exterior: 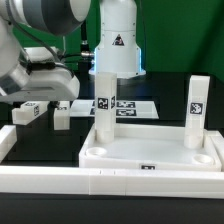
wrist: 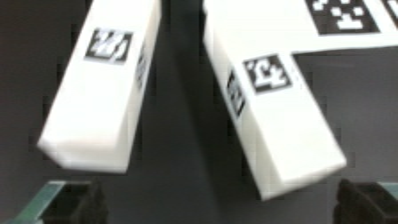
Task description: Assemble desk
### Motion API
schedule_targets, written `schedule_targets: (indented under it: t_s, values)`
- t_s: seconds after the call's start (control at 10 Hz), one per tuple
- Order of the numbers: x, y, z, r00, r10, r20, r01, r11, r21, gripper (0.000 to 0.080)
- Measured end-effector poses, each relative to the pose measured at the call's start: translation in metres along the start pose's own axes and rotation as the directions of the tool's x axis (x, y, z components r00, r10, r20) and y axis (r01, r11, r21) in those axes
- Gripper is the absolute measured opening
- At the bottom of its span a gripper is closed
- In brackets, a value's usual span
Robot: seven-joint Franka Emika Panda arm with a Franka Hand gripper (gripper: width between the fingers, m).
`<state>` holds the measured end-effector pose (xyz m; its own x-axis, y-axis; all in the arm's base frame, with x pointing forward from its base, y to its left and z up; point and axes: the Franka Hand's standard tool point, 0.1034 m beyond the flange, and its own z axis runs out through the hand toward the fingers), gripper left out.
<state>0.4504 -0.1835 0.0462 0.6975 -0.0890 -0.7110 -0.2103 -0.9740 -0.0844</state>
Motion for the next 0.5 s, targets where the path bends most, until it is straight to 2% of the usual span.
schedule_targets:
  t_s: [0.1,0.2,0.5]
  values:
    - [-0.0017,-0.0033,0.0057,1.000,0.029,0.009,-0.029,0.999,0.013,0.0648]
    - [0.0013,-0.0066,0.0041,1.000,0.023,-0.001,-0.023,1.000,0.001,0.0648]
    - [-0.0013,-0.0088,0.0064,1.000,0.020,0.023,-0.021,1.000,0.011,0.0648]
